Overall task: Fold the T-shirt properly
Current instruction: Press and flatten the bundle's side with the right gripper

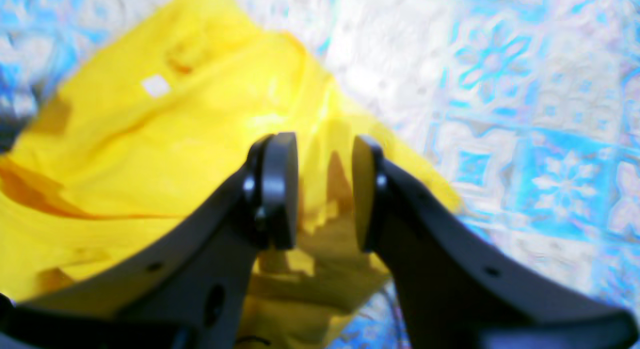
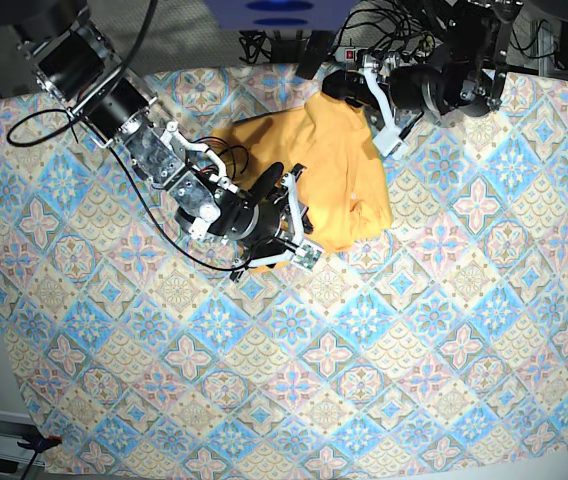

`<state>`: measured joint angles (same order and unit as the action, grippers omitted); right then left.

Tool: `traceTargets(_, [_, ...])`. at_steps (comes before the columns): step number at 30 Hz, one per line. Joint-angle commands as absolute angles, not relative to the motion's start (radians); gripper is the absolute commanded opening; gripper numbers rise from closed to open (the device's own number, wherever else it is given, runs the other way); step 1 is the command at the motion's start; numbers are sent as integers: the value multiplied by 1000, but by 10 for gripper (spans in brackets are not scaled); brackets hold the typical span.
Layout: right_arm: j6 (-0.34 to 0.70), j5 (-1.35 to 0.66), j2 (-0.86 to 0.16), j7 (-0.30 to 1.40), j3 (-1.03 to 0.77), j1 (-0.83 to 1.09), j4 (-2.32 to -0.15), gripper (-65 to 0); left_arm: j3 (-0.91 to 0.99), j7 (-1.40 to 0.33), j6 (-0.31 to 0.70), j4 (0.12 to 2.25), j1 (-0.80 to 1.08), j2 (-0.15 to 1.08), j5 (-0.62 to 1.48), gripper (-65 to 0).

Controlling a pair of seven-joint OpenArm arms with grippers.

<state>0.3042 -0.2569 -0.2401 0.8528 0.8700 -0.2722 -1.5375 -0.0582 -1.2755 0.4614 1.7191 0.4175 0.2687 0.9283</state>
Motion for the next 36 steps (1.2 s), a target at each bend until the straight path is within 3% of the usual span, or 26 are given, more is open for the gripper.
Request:
traceTargets(1, [303, -259, -239, 831, 869, -302, -1529, -499, -62, -1273, 467, 1719, 414, 266, 938, -396])
traceTargets(15, [303, -259, -203, 622, 865, -397, -1221, -639, -62, -1273, 466, 1618, 357, 225, 908, -397])
traceTargets(26, [303, -257, -173, 622, 875, -409, -1072, -647, -53, -1273, 466, 1593, 289, 209, 803, -397])
traceTargets(36, [303, -257, -320, 628, 868, -351, -1121, -647, -61, -1210, 466, 1442, 165, 214, 786, -397])
